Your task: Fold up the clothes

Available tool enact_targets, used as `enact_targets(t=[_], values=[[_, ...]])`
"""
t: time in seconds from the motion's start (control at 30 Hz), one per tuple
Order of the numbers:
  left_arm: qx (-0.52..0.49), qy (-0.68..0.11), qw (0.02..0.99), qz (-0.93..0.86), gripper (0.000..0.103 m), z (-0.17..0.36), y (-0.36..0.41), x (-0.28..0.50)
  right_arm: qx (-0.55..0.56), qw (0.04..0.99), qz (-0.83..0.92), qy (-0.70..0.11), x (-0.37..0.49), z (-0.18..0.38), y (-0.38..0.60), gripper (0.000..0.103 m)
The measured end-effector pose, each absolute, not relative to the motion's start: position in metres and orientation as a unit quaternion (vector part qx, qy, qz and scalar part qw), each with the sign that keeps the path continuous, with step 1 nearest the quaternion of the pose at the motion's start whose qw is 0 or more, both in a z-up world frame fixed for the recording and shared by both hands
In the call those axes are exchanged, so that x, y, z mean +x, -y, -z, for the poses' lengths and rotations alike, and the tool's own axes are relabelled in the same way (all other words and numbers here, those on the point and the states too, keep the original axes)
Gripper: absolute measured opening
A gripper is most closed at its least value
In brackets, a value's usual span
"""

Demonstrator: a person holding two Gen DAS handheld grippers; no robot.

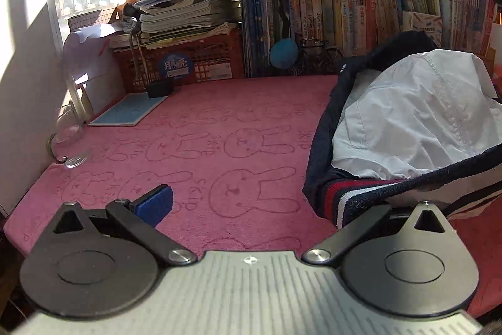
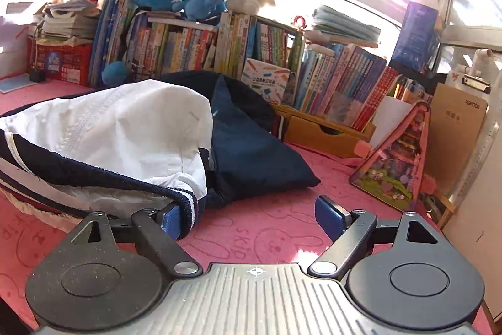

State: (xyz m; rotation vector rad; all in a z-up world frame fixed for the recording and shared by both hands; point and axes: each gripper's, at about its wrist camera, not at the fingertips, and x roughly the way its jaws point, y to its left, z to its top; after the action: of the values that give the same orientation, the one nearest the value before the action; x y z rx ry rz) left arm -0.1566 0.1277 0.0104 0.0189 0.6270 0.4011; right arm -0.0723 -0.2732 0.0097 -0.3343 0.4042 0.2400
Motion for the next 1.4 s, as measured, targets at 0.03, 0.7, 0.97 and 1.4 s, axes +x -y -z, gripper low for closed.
enact_targets(t=[0.03,0.7,0.97,1.4], values=[[0.017,-0.311,0.933,-0.180,0.103,-0.008,-0.120,-0.157,-0.162,0.957,-0.110,-0.212,-0.076,-0.005,0.284,0.085],[0.067,-0.362,0.917,-0.151,0.103,0.018,-0.100,-0.184,-0.177,0.923,-0.182,-0.290,-0.123,0.054,0.281,0.092],[0.122,-0.372,0.920,-0.013,0.103,-0.005,-0.078,-0.196,-0.146,0.890,-0.308,-0.303,-0.130,0.041,0.258,0.092],[0.013,-0.308,0.950,-0.053,0.103,-0.056,-0.139,-0.052,0.026,0.925,-0.323,-0.197,-0.024,-0.070,0.264,0.103]])
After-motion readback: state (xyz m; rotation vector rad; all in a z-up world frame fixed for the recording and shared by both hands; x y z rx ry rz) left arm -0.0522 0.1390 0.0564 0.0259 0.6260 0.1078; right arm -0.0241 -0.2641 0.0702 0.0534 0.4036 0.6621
